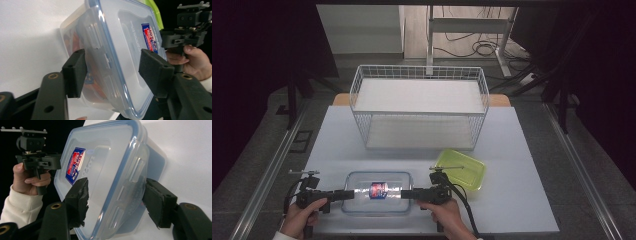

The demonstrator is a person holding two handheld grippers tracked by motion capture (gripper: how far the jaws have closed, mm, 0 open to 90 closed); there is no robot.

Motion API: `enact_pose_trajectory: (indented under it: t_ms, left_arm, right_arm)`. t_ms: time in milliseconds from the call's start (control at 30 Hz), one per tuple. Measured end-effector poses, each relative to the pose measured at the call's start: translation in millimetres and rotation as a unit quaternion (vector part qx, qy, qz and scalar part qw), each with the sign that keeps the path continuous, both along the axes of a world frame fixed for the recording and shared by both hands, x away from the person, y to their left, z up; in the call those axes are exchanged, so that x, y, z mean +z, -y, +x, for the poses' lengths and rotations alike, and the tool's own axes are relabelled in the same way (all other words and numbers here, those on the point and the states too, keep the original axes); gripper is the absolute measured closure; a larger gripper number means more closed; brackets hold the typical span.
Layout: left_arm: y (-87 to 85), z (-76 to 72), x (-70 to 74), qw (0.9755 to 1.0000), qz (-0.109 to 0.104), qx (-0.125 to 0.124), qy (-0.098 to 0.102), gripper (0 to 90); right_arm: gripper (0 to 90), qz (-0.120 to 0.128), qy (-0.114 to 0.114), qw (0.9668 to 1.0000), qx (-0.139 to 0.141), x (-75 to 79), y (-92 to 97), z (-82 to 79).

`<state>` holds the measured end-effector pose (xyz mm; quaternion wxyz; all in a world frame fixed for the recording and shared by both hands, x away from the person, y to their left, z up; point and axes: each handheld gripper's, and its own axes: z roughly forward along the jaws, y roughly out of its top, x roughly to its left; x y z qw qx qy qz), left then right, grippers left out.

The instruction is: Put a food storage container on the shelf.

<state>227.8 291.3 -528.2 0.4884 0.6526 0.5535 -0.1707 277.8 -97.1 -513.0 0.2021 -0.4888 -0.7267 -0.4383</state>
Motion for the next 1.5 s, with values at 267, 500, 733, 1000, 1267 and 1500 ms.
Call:
enact_pose_trajectory:
  t_ms: [267,500,733,1000,1267,1500]
  left_arm:
    - [-4.1,-3.5,1.4,0.9999,-0.010,-0.002,0.004,46.0]
    - [-8.2,-5.3,1.7,0.9998,-0.021,0.000,0.005,49.6]
    - [-6.6,-8.6,4.7,0.9998,-0.014,0.004,0.011,50.0]
    - [-6.6,-12.3,4.2,0.9997,-0.019,0.016,0.004,51.1]
    - [-5.0,-15.0,8.2,0.9997,-0.012,0.018,0.010,51.9]
    - [-3.3,-16.4,11.7,0.9997,-0.007,0.016,0.016,52.4]
  right_arm:
    - [45.0,0.011,0.009,0.9999,0.001,1.1,3.6,-4.0]
    - [46.5,0.014,0.014,0.9998,0.004,2.1,3.6,-6.2]
    - [47.2,0.015,0.017,0.9997,0.003,3.1,3.9,-8.1]
    - [49.3,0.018,0.012,0.9998,-0.006,4.4,3.8,-10.2]
    - [51.0,0.019,0.013,0.9997,-0.009,6.9,5.1,-13.9]
    - [51.8,0.016,0.022,0.9996,-0.012,10.6,5.8,-16.2]
